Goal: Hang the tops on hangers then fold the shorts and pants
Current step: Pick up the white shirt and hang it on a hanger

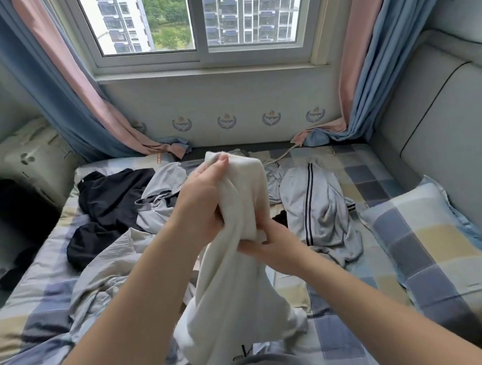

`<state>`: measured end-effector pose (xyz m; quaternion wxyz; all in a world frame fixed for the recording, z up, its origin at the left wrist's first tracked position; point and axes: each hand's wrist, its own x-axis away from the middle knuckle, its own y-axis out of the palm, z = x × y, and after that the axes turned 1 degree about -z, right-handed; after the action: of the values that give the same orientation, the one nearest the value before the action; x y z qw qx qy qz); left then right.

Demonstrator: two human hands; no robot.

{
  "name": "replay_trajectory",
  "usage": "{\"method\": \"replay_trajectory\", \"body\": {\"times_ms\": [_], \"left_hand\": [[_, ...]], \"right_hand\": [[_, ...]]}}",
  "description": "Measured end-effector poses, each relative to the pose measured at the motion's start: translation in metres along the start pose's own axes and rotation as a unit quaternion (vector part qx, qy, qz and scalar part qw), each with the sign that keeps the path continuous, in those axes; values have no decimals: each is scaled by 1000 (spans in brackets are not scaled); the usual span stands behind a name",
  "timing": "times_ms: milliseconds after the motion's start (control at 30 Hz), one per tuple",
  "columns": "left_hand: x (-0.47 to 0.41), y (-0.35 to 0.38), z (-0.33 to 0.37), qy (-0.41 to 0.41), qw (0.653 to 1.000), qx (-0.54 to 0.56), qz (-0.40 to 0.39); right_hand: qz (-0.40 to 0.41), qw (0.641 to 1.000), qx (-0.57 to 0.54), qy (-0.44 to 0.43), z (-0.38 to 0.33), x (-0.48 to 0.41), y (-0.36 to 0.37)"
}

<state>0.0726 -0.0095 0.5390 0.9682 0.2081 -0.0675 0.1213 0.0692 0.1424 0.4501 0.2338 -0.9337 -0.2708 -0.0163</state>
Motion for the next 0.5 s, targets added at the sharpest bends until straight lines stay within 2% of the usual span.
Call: {"method": "replay_trajectory", "body": {"times_ms": [100, 233, 400, 500], "left_hand": [[1, 4, 13, 28, 999, 24, -20], [-7, -13, 26, 72, 996, 25, 35], [-23, -46, 11, 76, 983, -131, 105], [-34, -57, 1, 20, 967, -231, 109]], "right_hand": [[21, 999, 44, 15, 14, -8, 11], [62, 997, 13, 45, 40, -11, 1], [127, 990, -28, 54, 49, -4, -38], [154, 987, -40, 35, 38, -3, -61]]}}
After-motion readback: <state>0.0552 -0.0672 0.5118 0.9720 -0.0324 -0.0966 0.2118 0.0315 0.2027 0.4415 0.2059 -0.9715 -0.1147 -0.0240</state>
